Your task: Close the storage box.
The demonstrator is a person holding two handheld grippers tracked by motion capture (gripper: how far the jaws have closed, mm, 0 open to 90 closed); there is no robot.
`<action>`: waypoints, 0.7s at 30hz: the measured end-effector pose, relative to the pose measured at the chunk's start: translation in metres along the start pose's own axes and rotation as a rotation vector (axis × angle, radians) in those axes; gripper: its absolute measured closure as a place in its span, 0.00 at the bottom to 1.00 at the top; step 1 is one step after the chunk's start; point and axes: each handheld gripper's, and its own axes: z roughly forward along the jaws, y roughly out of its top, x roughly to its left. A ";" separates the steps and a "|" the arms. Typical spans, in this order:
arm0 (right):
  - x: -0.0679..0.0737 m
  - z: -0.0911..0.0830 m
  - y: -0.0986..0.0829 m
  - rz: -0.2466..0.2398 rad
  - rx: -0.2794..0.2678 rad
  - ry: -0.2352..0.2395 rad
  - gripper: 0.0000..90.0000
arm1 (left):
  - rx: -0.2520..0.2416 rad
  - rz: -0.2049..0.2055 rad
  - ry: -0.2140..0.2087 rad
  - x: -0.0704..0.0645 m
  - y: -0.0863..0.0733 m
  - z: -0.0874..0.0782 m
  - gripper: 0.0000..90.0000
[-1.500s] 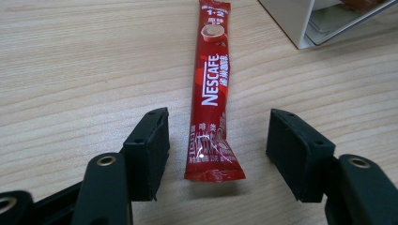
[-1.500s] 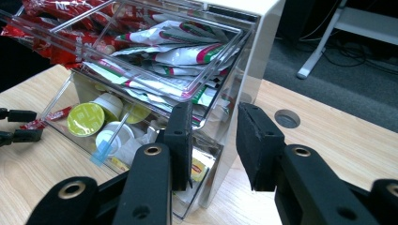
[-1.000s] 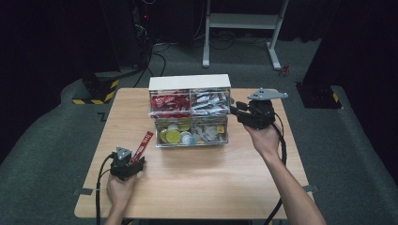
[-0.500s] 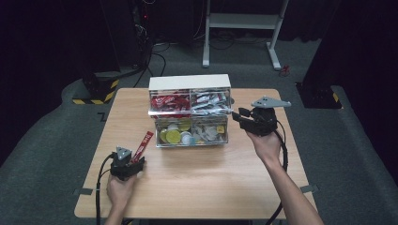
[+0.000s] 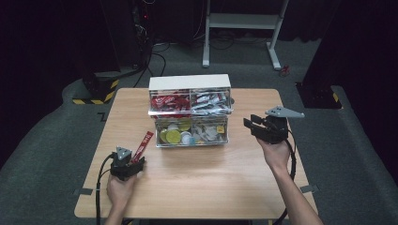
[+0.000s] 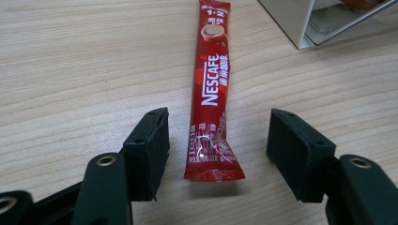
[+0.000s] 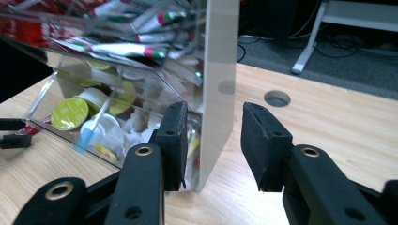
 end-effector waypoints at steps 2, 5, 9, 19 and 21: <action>-0.004 0.000 -0.007 0.009 0.001 -0.006 0.68 | 0.001 0.000 0.000 0.000 0.000 0.000 0.44; -0.008 0.000 -0.016 0.022 0.007 -0.016 0.67 | 0.001 0.000 0.000 0.000 0.000 0.000 0.44; -0.014 0.001 -0.031 0.048 0.014 -0.027 0.66 | 0.001 0.000 -0.001 0.000 0.000 0.000 0.44; -0.023 0.005 -0.057 0.084 0.048 -0.050 0.65 | 0.001 0.000 0.000 0.000 0.000 0.000 0.44; -0.024 0.007 -0.062 0.091 0.054 -0.053 0.65 | 0.000 0.000 0.000 0.000 0.000 0.000 0.44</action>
